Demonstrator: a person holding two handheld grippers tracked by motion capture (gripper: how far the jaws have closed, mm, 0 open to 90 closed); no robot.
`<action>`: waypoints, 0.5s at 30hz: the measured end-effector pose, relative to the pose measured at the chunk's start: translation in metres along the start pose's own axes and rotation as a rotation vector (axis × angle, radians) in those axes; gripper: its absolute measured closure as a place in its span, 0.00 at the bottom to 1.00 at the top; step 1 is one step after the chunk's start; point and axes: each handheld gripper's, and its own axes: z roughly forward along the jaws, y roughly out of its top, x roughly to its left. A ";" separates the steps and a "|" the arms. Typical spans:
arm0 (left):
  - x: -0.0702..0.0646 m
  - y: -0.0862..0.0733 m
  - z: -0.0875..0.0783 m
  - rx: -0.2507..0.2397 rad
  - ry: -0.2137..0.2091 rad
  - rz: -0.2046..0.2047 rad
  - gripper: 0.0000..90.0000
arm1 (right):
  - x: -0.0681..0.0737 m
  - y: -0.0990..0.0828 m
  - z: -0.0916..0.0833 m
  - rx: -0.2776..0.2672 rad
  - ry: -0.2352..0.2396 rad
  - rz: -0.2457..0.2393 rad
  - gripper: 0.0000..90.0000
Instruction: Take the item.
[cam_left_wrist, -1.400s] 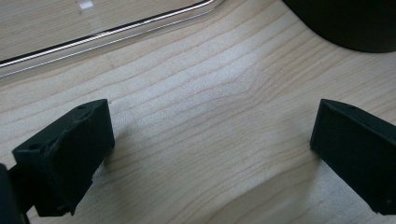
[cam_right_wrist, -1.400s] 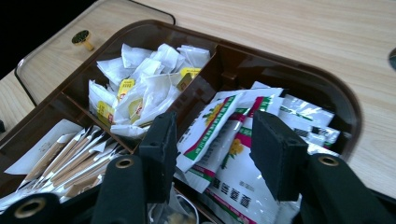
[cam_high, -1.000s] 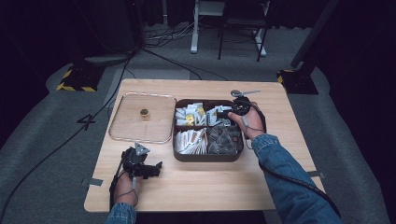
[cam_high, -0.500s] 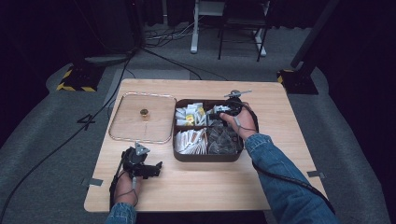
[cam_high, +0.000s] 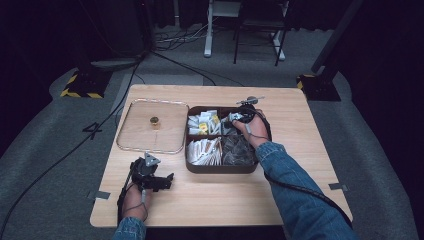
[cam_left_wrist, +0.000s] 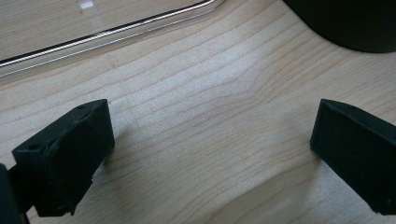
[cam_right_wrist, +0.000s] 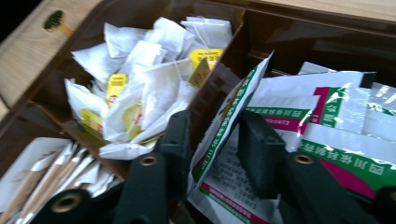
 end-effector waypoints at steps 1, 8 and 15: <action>0.000 0.000 0.000 0.000 0.000 0.001 0.00 | 0.000 0.000 0.000 -0.002 -0.003 0.001 0.78; 0.000 0.000 0.000 0.000 0.000 0.000 0.00 | 0.006 0.000 -0.001 -0.002 -0.045 -0.026 0.92; 0.000 0.000 0.000 0.000 0.000 0.000 0.00 | 0.000 0.000 -0.006 -0.012 -0.037 0.017 0.98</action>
